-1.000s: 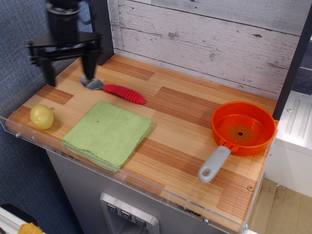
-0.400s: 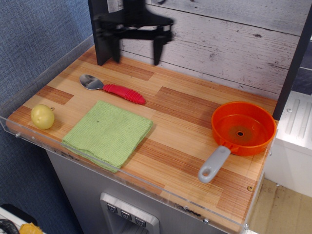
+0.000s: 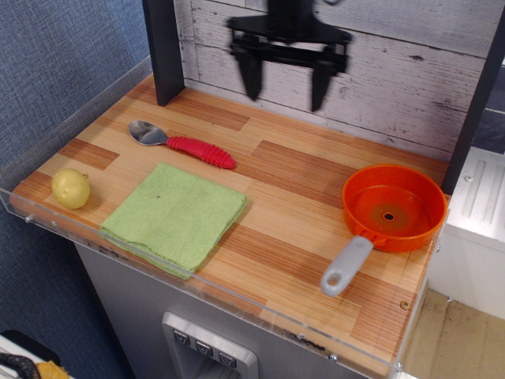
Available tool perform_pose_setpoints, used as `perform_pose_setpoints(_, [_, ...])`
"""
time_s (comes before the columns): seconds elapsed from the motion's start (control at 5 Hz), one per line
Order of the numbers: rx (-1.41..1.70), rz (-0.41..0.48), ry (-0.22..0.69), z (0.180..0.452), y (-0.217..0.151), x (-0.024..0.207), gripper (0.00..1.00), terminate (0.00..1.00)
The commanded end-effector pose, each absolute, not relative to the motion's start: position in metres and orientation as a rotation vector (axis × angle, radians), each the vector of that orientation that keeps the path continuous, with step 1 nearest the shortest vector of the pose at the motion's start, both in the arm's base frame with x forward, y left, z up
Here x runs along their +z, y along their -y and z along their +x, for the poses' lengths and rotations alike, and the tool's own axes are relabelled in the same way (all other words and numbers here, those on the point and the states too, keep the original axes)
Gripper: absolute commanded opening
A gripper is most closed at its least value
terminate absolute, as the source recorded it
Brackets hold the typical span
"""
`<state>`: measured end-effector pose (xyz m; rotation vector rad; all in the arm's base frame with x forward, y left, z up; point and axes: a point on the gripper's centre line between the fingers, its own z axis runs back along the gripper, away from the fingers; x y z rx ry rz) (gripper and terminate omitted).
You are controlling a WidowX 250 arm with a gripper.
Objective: Put the egg in the corner next to the green rag.
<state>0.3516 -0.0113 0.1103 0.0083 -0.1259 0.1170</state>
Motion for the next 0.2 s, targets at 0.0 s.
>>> perform_pose_setpoints(0.0, [0.021, -0.053, 0.128, 0.3380, 0.0286, 0.1230, 1.00, 1.00])
